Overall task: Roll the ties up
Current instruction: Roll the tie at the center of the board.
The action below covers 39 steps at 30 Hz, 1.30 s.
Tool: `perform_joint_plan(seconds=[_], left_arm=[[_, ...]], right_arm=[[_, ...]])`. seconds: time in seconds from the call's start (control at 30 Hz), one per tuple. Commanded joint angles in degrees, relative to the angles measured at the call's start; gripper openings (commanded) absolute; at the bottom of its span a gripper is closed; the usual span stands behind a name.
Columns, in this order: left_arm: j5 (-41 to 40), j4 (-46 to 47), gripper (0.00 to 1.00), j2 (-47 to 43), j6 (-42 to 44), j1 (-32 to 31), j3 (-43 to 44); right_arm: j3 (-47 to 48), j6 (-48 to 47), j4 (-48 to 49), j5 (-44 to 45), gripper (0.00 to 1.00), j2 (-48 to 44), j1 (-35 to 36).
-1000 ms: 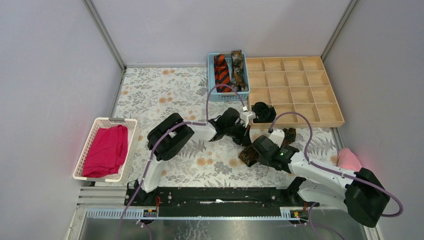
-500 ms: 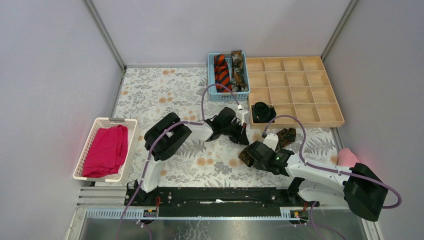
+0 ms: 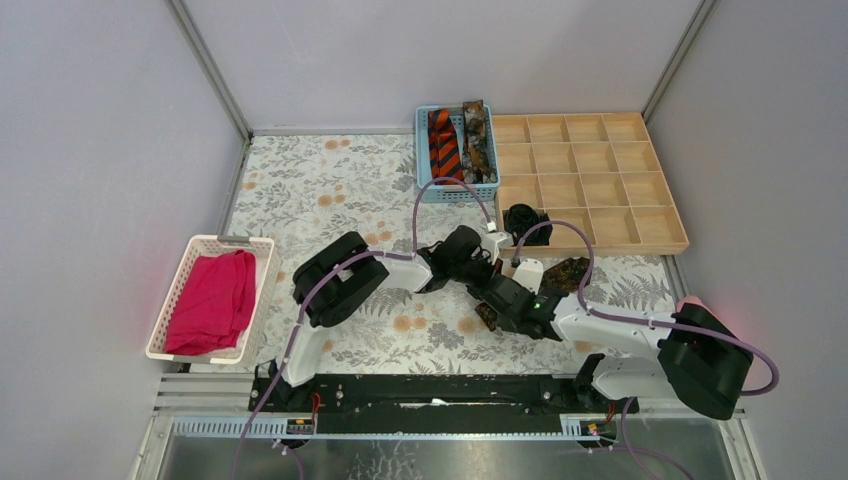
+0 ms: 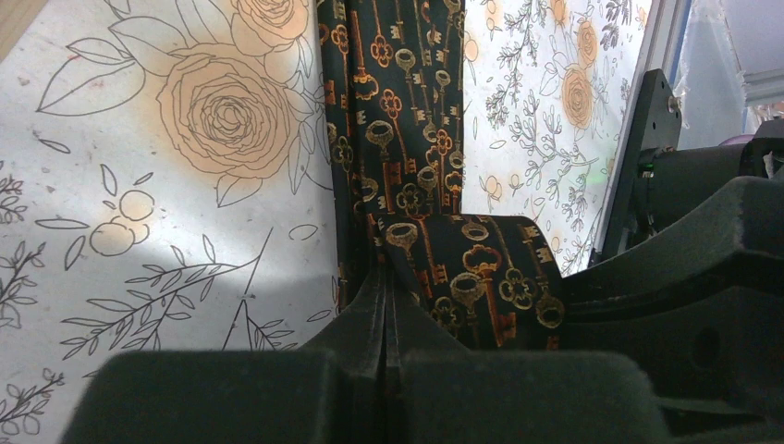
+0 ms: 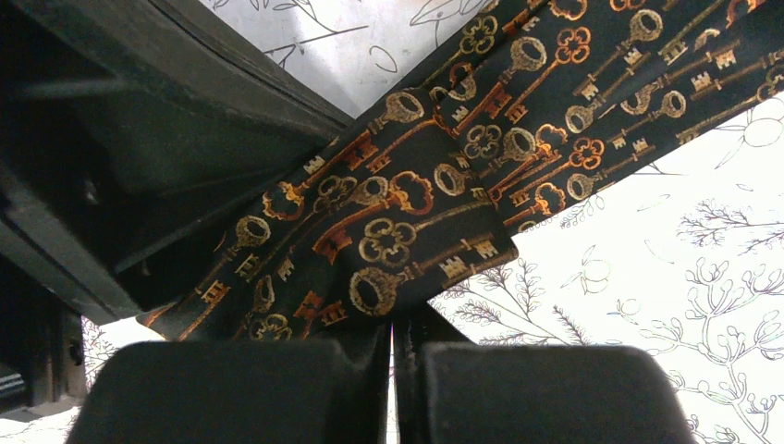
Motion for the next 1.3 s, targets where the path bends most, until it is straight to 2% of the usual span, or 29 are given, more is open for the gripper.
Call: perform_joint_plan(seconds=[0.0,0.2,0.43,0.63,0.77,0.93,1.03,1.27], left_arm=[[-0.12,-2.55,0.00,0.32,2.54,-1.04,-0.37],[-3.34,-4.67,0.00,1.39,3.89,0.55,1.52],[-3.31,-4.11,0.02,-2.42,2.70,5.79,1.62],[-3.89,-7.27,0.05,-3.77,3.82,7.08,3.80],[-3.78,-6.13,0.06,-4.23,3.48,7.47,2.72],[-5.05,-8.09,0.05,-4.20,3.89,8.03,2.42],[-8.01,-9.67,0.00,-4.94,4.43,8.12,0.70],[-14.86,-10.95,0.00,-7.16,2.74,8.41,-4.16]], right_arm=[[-0.70,-0.16,1.78,-0.02,0.00,4.15,0.36],[1.15,1.24,-5.46,3.12,0.00,-1.50,1.73],[4.06,2.19,-14.64,5.72,0.00,-10.08,2.30],[6.83,2.21,-19.20,7.47,0.01,-13.33,2.46],[8.80,1.79,-21.68,9.95,0.01,-12.60,2.45],[8.55,-1.04,-18.37,7.12,0.00,-10.38,2.81],[8.12,-3.32,-15.52,5.62,0.00,-8.66,3.10],[7.63,-6.08,-8.04,0.97,0.00,-2.60,5.66]])
